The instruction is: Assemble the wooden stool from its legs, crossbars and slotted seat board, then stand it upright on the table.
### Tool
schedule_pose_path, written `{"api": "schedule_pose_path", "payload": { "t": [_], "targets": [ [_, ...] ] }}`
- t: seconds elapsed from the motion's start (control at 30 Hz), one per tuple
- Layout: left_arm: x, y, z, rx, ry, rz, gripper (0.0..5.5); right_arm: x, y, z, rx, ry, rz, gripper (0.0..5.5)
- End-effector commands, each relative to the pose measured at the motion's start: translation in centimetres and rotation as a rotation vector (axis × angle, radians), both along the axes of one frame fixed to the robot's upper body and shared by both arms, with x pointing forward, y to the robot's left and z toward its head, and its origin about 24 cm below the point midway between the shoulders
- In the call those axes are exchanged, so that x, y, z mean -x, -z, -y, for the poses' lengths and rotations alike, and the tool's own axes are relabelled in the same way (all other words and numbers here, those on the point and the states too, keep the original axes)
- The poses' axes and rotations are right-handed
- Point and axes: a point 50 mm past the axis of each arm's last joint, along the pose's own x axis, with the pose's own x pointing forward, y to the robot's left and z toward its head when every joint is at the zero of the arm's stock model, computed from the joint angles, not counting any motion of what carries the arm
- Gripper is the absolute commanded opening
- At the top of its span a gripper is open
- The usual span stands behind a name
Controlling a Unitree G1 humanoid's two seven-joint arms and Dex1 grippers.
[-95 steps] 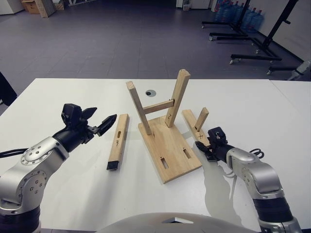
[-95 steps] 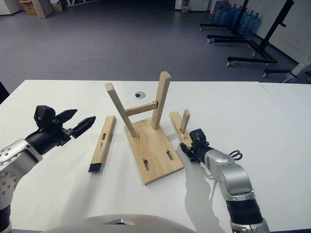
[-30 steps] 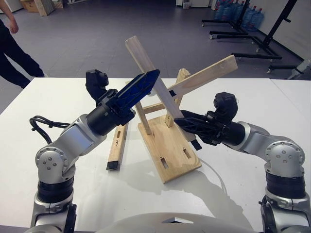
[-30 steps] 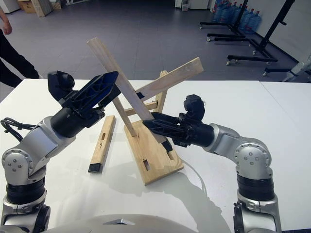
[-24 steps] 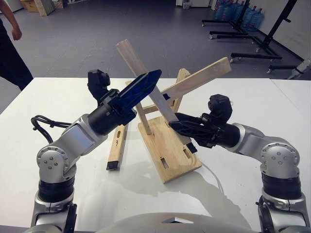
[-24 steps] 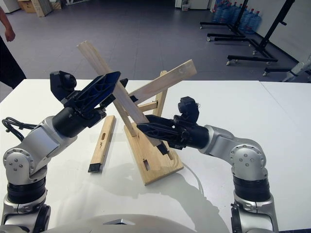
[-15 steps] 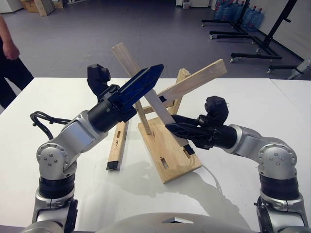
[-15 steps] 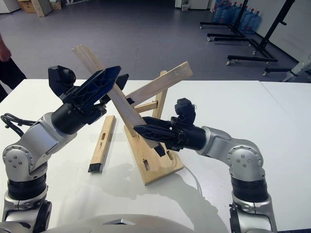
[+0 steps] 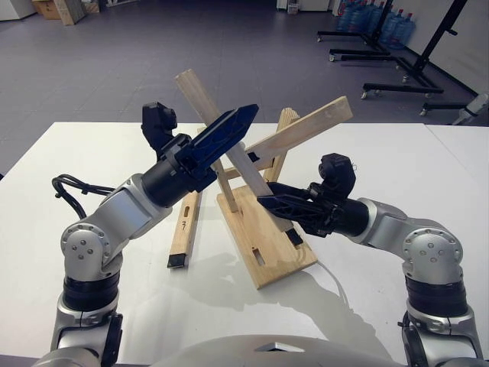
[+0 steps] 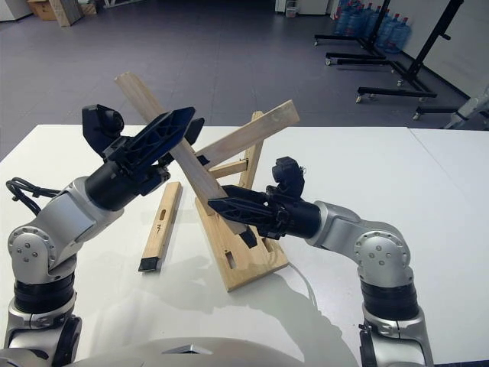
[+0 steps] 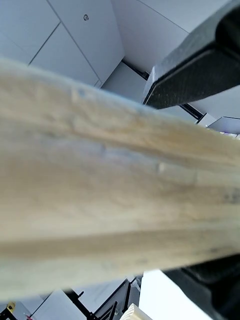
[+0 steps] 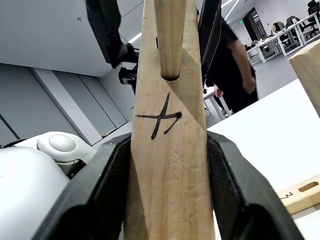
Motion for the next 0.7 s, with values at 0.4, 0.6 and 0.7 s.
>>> {"api": "schedule_pose_path", "payload": {
  "t": [0.4, 0.6, 0.7],
  "targets": [
    [0.1, 0.4, -0.2, -0.029, -0.007, -0.011, 2.22, 0.2, -0.1, -0.2, -0.013, -0.003, 0.003, 2.05],
    [0.1, 0.5, -0.5, -0.042, -0.021, -0.002, 2.17, 0.3, 0.5, -0.1, 0.029, -0.001, -0.012, 2.63],
    [0.0, 0.5, -0.6, -0.049, -0.024, 0.003, 2.11, 0.3, 0.7, -0.1, 0.048, -0.006, -0.032, 3.07]
  ]
}}
